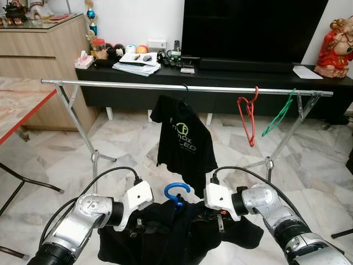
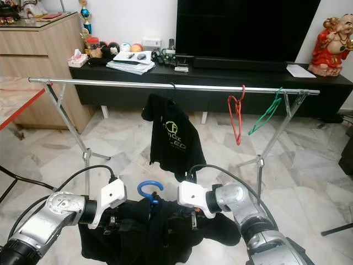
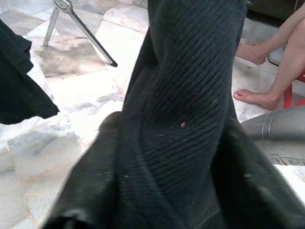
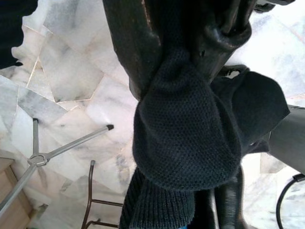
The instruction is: Hang hanger
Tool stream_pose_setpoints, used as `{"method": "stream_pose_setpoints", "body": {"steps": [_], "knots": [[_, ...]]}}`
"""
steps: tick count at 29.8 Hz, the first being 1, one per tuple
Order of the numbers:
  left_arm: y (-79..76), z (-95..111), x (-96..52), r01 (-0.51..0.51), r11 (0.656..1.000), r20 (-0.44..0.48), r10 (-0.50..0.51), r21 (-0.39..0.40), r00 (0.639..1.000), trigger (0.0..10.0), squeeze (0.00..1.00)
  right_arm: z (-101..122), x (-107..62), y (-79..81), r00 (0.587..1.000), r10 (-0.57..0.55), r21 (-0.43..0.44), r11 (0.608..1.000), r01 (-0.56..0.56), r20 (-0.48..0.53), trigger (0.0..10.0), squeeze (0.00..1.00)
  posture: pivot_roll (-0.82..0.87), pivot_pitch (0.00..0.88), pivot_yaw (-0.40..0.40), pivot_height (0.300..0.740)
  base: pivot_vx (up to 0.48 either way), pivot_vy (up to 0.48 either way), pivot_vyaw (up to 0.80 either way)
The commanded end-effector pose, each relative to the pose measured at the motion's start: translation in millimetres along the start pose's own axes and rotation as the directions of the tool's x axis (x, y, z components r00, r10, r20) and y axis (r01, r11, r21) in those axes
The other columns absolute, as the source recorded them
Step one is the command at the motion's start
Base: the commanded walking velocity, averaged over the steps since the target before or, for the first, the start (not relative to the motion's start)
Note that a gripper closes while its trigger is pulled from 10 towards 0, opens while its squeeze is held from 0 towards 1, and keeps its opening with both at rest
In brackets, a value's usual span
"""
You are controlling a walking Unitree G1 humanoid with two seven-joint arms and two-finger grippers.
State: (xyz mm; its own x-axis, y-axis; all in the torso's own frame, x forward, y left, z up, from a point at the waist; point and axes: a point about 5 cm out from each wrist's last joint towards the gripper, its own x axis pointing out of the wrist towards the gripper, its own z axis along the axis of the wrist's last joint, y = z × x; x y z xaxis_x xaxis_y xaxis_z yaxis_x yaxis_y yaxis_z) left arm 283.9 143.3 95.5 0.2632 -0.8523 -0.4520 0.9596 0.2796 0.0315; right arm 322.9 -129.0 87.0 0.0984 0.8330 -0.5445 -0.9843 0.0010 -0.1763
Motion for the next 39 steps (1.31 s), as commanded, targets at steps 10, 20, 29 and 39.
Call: {"method": "stream_pose_setpoints", "body": {"steps": [10, 20, 29, 39], "knots": [[2.2, 5.3, 2.6, 0.011, 1.0, 0.02, -0.011, 0.009, 1.0, 0.0, 0.0, 21.7, 0.1, -13.1, 0.997, -0.032, -0.055, 0.998, 0.036, 0.075, 0.0, 0.0, 0.08, 0.003, -0.047, 0.74, 0.0, 0.0, 0.0], [2.5, 5.1, 2.9, 0.008, 1.0, 0.025, -0.008, 0.003, 1.0, 0.0, 0.0, 23.0, -0.2, -14.7, 0.996, -0.038, -0.052, 0.998, 0.043, 0.077, 0.0, 0.0, 0.08, 0.005, -0.047, 0.74, 0.0, 0.0, 0.0], [5.7, -25.3, -13.8, -0.238, 0.964, 0.017, 0.241, -0.123, 0.97, 0.0, 0.0, 9.4, -4.6, -11.2, 0.999, -0.021, -0.025, 0.999, 0.02, -0.024, 10.0, 1.0, 0.09, 0.003, -0.033, 0.74, 0.0, 0.0, 0.0], [2.7, -30.8, -13.6, -0.271, 0.952, 0.024, 0.277, -0.139, 0.961, 0.0, 0.0, 5.5, -6.0, -13.4, 0.995, -0.094, -0.017, 0.996, 0.093, -0.043, 10.0, 1.0, 0.09, 0.005, -0.03, 0.74, 0.0, 0.0, 0.0]]}}
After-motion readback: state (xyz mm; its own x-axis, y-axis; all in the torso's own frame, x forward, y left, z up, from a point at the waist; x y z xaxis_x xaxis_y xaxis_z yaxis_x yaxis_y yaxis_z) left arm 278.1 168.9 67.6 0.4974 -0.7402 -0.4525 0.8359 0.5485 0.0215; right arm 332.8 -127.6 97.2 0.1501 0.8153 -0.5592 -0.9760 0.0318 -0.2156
